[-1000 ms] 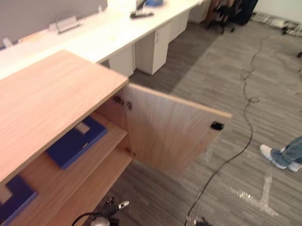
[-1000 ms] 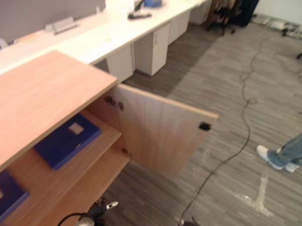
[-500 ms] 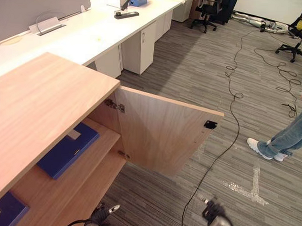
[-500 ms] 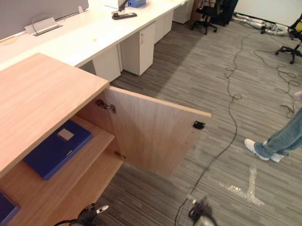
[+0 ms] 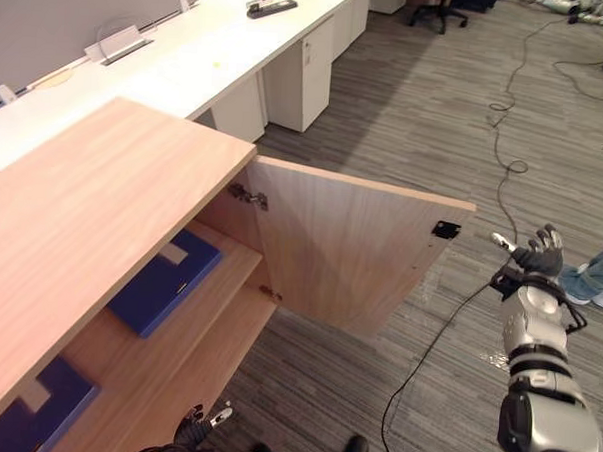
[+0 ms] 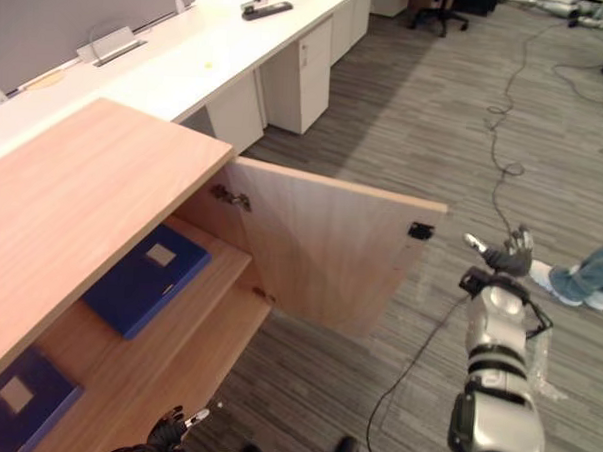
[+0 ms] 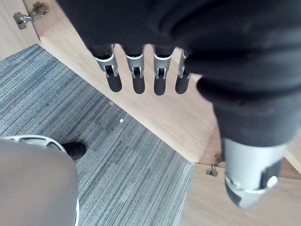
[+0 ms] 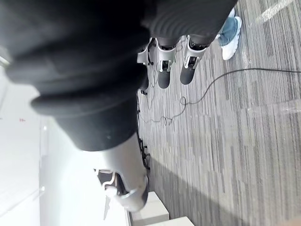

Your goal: Walk over to the cabinet, pick up the folder, carry it to the office cabinet, place the folder inside the office cabinet, then close the office cabinet door

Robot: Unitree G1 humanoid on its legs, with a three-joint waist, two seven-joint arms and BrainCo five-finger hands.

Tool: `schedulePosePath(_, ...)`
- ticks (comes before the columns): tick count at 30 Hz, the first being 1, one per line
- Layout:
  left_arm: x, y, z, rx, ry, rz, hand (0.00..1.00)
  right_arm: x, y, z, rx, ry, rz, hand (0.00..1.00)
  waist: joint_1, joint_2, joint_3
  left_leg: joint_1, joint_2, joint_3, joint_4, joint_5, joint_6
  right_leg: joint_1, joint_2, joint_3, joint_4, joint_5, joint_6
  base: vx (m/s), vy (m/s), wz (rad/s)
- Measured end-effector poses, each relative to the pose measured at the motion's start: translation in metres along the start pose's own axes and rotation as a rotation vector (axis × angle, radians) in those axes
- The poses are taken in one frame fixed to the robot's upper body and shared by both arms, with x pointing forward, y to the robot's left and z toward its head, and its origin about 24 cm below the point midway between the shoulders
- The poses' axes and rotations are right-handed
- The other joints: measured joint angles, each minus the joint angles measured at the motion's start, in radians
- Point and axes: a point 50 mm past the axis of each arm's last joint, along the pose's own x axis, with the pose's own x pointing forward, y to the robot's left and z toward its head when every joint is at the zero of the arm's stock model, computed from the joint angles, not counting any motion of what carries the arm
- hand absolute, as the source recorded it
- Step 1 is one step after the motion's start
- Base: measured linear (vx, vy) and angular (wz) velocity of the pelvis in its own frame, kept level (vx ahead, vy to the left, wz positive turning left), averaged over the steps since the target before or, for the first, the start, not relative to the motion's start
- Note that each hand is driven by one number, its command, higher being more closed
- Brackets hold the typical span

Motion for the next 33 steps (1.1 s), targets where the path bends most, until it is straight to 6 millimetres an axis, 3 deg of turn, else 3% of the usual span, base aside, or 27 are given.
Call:
schedulePosePath(3, -0.002, 0.003, -0.005, -0.012, 0.011, 0.009, 0.00, 0.001, 0.011, 0.001, 0.004, 0.014, 0.040, 0.00, 0.012, 0.006, 0.008, -0.001, -0.005, -0.005, 0.000, 0.004, 0.005, 0.001, -0.001, -0.001, -0.003, 0.007, 0.000, -0.07, -0.023, 0.02)
schedulePosePath(8, -0.008, 0.009, -0.020, 0.006, 0.050, 0.018, 0.00, 0.004, 0.022, 0.008, -0.016, 0.006, 0.075, 0.00, -0.002, 0.014, 0.023, -0.007, -0.017, -0.009, -0.003, 0.012, 0.016, 0.002, -0.007, -0.005, -0.019, 0.027, 0.003, -0.07, -0.023, 0.01)
schedulePosePath(17, -0.009, 0.009, -0.021, 0.030, 0.045, 0.009, 0.00, 0.009, 0.037, 0.033, -0.159, -0.070, 0.152, 0.00, -0.012, 0.018, 0.043, -0.014, -0.012, -0.019, -0.016, 0.038, 0.016, -0.002, 0.000, -0.015, -0.026, 0.042, -0.006, -0.07, -0.034, 0.02)
schedulePosePath(23, -0.011, 0.011, -0.025, 0.048, 0.054, 0.008, 0.00, -0.001, 0.057, 0.047, -0.484, -0.196, 0.390, 0.00, -0.030, 0.017, 0.047, -0.016, 0.009, -0.004, -0.017, 0.043, 0.007, -0.016, 0.016, 0.002, -0.027, 0.042, -0.007, -0.05, -0.036, -0.12)
schedulePosePath(26, -0.011, 0.011, -0.025, 0.079, 0.050, -0.005, 0.00, -0.011, 0.064, 0.037, -0.662, -0.207, 0.537, 0.00, -0.037, 0.015, 0.045, -0.014, 0.019, -0.003, -0.027, 0.050, -0.003, -0.019, 0.029, 0.002, -0.027, 0.040, -0.009, -0.02, -0.045, -0.04)
schedulePosePath(29, -0.010, 0.011, -0.023, 0.104, 0.043, -0.014, 0.00, -0.031, 0.086, 0.006, -0.806, -0.153, 0.777, 0.00, -0.036, 0.013, 0.044, -0.013, 0.028, -0.003, -0.030, 0.056, -0.011, -0.019, 0.038, 0.002, -0.027, 0.036, -0.014, -0.03, -0.038, 0.00)
schedulePosePath(31, -0.010, 0.011, -0.023, 0.115, 0.041, -0.022, 0.00, -0.044, 0.094, -0.016, -0.800, -0.104, 0.852, 0.00, -0.032, 0.012, 0.044, -0.015, 0.032, -0.006, -0.032, 0.060, -0.014, -0.021, 0.041, 0.001, -0.027, 0.034, -0.017, -0.02, -0.020, 0.02)
schedulePosePath(33, -0.010, 0.011, -0.023, 0.137, 0.041, -0.026, 0.00, -0.049, 0.098, -0.025, -0.841, -0.083, 0.911, 0.00, -0.033, 0.012, 0.039, -0.015, 0.033, -0.005, -0.032, 0.061, -0.015, -0.021, 0.042, 0.001, -0.027, 0.034, -0.017, -0.04, -0.007, -0.01)
